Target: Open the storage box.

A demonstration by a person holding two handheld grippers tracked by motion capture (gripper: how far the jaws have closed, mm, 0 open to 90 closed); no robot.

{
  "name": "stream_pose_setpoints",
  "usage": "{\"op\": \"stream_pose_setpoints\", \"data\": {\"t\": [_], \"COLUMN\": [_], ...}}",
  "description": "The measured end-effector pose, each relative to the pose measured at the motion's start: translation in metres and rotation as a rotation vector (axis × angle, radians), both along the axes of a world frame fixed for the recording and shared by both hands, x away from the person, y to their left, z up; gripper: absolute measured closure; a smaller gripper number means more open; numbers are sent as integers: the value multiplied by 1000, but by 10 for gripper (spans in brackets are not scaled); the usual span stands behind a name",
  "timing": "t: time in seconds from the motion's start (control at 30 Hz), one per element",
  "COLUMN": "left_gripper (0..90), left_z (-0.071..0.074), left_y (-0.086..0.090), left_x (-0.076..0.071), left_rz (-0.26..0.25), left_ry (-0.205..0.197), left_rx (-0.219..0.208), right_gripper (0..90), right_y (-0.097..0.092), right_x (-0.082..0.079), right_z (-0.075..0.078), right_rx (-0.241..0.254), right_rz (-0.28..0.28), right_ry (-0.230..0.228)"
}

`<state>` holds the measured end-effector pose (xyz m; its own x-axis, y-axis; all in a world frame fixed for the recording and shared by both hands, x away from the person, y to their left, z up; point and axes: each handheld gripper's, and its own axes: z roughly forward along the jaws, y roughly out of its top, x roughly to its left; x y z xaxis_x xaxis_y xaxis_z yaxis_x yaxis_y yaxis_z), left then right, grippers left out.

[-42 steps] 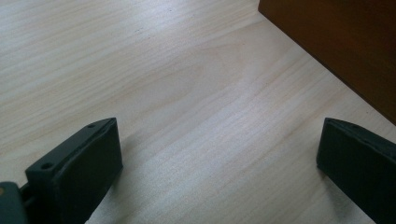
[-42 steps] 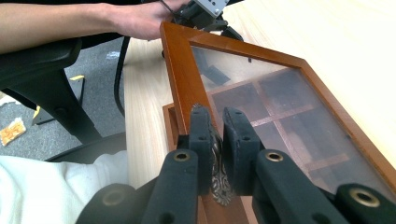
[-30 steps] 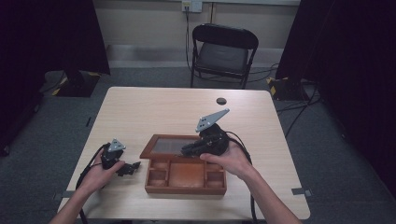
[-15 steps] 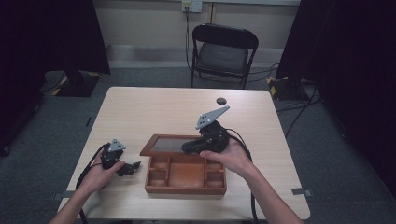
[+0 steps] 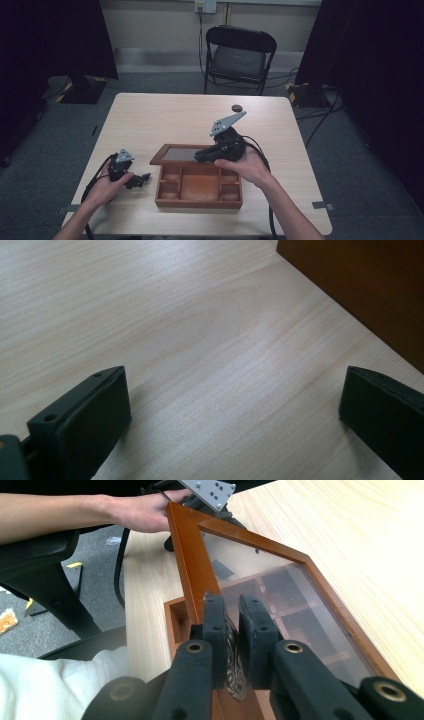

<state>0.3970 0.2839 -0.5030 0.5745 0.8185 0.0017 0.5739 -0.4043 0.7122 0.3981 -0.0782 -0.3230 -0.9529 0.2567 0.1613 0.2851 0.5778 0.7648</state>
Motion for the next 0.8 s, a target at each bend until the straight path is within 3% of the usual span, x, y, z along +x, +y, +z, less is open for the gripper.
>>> {"op": "stream_pose_setpoints", "data": {"t": [0.8], "left_gripper": [0], "left_z": [0], "left_y": [0], "left_x": [0], "left_rz": [3], "left_ry": [-1], "left_rx": [-5], "right_gripper": [831], "right_y": [1], "right_x": [9], "right_z": [10], "right_rx": [-4], "right_rz": [-15], "right_ry": [-1]}}
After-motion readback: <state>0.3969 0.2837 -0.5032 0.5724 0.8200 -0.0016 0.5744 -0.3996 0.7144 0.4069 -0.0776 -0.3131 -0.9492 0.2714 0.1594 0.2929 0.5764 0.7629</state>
